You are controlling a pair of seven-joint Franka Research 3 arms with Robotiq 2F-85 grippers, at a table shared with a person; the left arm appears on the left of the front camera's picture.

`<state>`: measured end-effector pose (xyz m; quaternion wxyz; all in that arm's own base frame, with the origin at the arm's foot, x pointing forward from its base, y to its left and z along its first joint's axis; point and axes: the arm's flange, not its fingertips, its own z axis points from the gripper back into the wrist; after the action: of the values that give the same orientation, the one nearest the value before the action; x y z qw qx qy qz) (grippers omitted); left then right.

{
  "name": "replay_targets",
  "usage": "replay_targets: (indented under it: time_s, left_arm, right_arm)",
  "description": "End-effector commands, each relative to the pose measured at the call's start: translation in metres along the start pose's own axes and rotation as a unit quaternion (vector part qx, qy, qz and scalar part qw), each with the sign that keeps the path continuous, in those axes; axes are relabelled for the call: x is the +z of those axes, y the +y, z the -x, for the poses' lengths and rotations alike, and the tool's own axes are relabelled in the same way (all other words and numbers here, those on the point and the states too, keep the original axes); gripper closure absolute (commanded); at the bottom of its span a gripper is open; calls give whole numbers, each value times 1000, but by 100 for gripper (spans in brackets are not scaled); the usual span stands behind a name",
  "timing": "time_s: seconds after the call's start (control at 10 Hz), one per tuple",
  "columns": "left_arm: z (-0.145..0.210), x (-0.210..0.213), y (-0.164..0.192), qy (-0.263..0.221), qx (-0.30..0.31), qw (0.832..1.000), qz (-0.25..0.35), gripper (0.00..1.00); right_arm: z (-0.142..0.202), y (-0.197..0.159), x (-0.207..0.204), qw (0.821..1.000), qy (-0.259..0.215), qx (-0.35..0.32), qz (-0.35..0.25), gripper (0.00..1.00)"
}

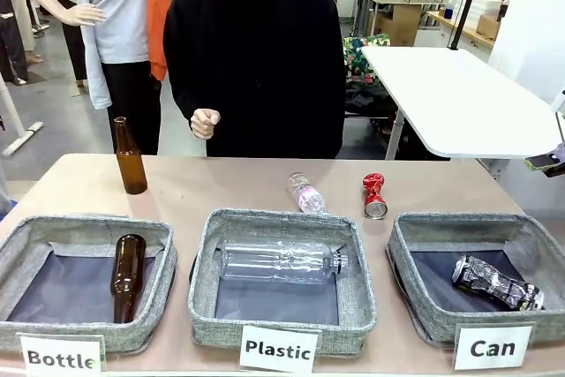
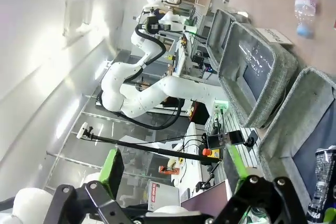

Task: Sort the can waste into the basket.
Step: Pick up the can waste from the table and place it in the right Fabric basket.

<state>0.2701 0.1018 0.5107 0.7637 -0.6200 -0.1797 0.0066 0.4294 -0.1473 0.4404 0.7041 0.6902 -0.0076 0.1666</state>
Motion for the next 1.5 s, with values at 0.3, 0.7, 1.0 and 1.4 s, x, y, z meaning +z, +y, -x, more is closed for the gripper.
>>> replay_targets:
  time_s: [0.3, 0.7, 1.0, 1.4]
  left_arm:
    - [0, 0, 0, 0, 0, 1000, 0, 0]
    - [0, 0, 0, 0, 0, 1000, 0, 0]
    - [0, 0, 0, 0, 0, 1000, 0, 0]
    - [0, 0, 0, 0, 0, 1000, 0, 0]
  right_arm:
    - [1, -1, 3, 1000, 4, 11, 5, 0]
    - [1, -1, 3, 1000, 4, 11, 5, 0]
    - [1, -1, 3, 1000, 4, 11, 5, 0]
    - [1, -1, 3, 1000, 4, 11, 5, 0]
